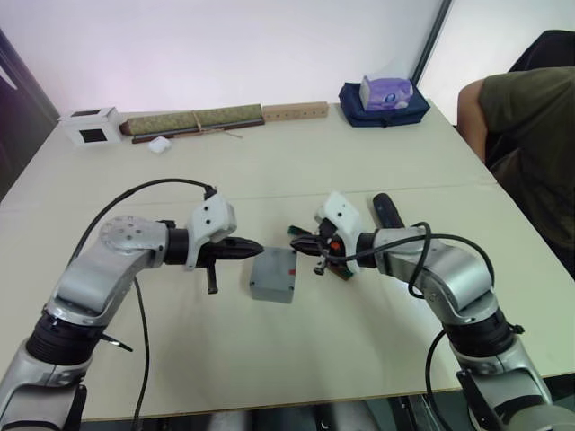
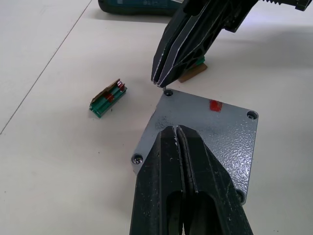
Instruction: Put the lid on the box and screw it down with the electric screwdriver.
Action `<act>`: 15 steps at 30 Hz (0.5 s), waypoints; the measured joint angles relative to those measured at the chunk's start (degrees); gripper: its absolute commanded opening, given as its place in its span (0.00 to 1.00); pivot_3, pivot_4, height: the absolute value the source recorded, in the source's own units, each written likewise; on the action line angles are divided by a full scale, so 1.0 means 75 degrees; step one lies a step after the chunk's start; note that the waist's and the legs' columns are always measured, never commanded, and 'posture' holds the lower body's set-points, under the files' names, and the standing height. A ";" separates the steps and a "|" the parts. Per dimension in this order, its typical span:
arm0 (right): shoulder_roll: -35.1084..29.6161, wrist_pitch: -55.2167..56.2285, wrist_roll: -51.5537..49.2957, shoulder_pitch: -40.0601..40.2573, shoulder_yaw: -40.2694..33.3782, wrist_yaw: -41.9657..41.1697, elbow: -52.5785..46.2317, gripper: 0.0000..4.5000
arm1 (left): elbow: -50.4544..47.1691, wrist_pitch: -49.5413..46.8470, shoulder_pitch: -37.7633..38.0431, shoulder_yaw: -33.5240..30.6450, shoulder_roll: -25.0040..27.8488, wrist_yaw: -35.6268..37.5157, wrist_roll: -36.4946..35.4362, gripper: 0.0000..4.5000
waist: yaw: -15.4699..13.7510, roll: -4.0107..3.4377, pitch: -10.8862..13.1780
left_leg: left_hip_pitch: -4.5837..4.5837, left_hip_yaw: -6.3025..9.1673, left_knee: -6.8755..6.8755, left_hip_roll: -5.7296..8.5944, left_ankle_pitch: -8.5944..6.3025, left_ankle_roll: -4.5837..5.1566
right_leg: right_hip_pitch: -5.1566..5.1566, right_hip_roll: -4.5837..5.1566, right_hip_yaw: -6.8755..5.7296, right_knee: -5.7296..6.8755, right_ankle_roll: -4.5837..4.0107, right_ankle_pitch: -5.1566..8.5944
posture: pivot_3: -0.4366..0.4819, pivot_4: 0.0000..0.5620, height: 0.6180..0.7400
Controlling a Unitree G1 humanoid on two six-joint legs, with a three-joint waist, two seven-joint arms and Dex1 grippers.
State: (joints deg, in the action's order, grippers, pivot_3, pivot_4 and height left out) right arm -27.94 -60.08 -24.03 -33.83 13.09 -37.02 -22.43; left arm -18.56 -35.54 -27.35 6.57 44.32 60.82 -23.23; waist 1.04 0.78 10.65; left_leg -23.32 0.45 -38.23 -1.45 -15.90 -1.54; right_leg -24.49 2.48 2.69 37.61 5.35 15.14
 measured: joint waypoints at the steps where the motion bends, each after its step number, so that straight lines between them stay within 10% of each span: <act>1: 0.0000 -0.0022 -0.0022 0.0000 -0.0005 -0.0004 -0.0007 0.01 | 0.0000 0.0000 -0.0004 0.0000 0.0000 0.0000 0.0000 0.00 | 0.0000 0.0000 0.0000 | 0.0000 0.0000 0.0000 0.0000 0.0000 0.0000 | 0.0000 0.0000 0.0000 0.0000 0.0000 0.0000 | 0.48 0.27 1.00; 15: -0.0025 -0.0102 -0.0245 0.0000 0.0020 -0.0039 -0.0147 0.01 | 0.0002 0.0005 -0.0013 0.0001 -0.0009 -0.0004 0.0004 0.00 | 0.0001 0.0000 0.0000 | 0.0000 0.0000 0.0000 0.0000 0.0000 0.0000 | 0.0000 0.0000 0.0000 0.0000 0.0000 0.0000 | 0.48 0.27 1.00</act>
State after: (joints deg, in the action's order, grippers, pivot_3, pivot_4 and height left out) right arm -28.12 -60.84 -25.87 -33.83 13.24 -37.31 -23.54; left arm -18.54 -35.51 -27.45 6.57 44.25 60.79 -23.19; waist 1.05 0.77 10.65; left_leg -23.32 0.46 -38.23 -1.45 -15.90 -1.54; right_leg -24.48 2.48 2.69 37.61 5.35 15.14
